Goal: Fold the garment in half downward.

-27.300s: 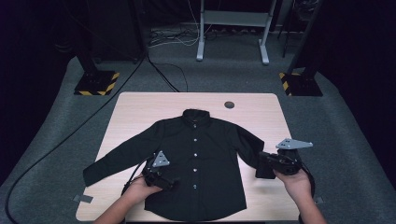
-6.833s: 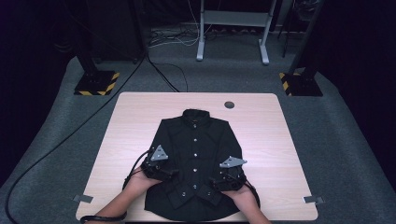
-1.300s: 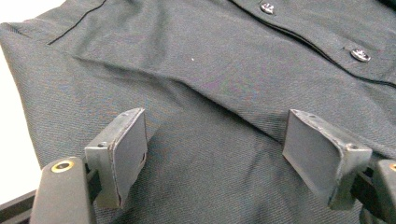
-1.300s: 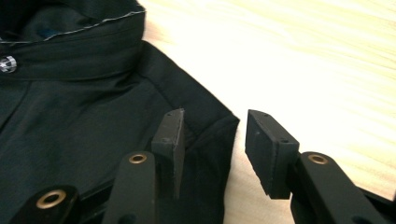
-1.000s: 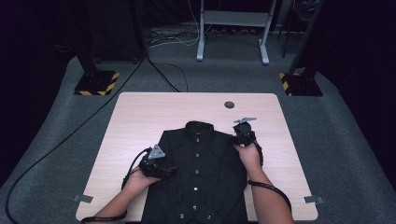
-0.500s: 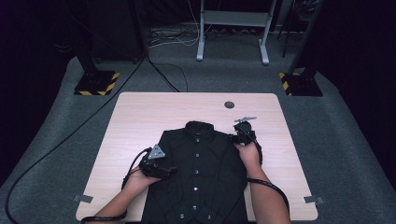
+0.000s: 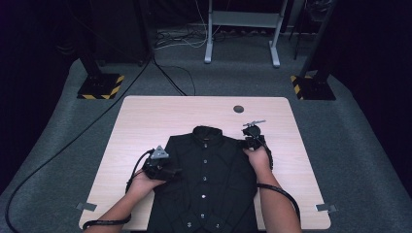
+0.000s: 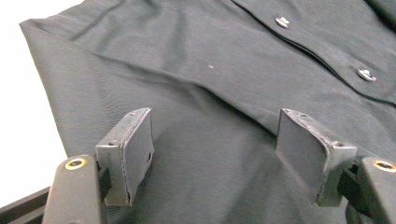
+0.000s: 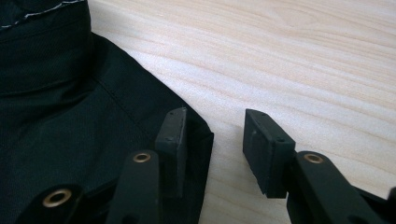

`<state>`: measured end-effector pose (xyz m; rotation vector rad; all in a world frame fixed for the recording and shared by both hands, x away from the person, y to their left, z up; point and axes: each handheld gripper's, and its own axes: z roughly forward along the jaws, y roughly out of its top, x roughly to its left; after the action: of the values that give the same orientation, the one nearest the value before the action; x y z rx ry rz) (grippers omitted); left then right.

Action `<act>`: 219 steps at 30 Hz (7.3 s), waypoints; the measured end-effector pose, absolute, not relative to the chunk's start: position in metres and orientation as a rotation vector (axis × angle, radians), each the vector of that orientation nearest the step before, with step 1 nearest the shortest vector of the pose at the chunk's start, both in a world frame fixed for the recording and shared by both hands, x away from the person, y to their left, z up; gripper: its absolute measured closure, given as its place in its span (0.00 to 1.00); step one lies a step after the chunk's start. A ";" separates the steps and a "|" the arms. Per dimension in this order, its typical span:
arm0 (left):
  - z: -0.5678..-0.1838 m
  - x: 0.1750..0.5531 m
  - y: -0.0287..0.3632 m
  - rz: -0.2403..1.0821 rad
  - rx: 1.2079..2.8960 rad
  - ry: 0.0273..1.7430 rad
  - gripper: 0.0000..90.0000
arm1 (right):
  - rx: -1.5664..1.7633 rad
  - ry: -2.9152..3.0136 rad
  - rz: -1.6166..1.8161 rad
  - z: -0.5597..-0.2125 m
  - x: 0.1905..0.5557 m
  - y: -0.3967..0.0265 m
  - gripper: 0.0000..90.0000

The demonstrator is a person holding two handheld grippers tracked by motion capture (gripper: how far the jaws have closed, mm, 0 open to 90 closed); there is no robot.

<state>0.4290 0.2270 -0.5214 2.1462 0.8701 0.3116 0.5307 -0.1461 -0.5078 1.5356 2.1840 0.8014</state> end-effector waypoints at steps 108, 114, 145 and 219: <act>-0.498 0.539 0.227 0.409 2.165 1.107 0.96 | 1.478 2.227 0.866 -0.501 0.523 -0.136 0.98; -0.483 0.531 0.230 0.439 2.154 1.064 0.96 | 1.454 2.219 0.945 -0.486 0.518 -0.139 0.98; -0.391 0.527 0.242 0.619 2.032 0.971 0.96 | 1.277 2.098 1.116 -0.390 0.509 -0.139 0.99; -0.368 0.414 0.275 0.560 1.997 0.646 0.96 | 1.002 2.119 1.382 -0.376 0.392 -0.169 0.99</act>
<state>0.4135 0.2748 -0.3682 1.9969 0.6456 0.5600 0.3919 -0.1687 -0.3762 1.0017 2.1189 1.3818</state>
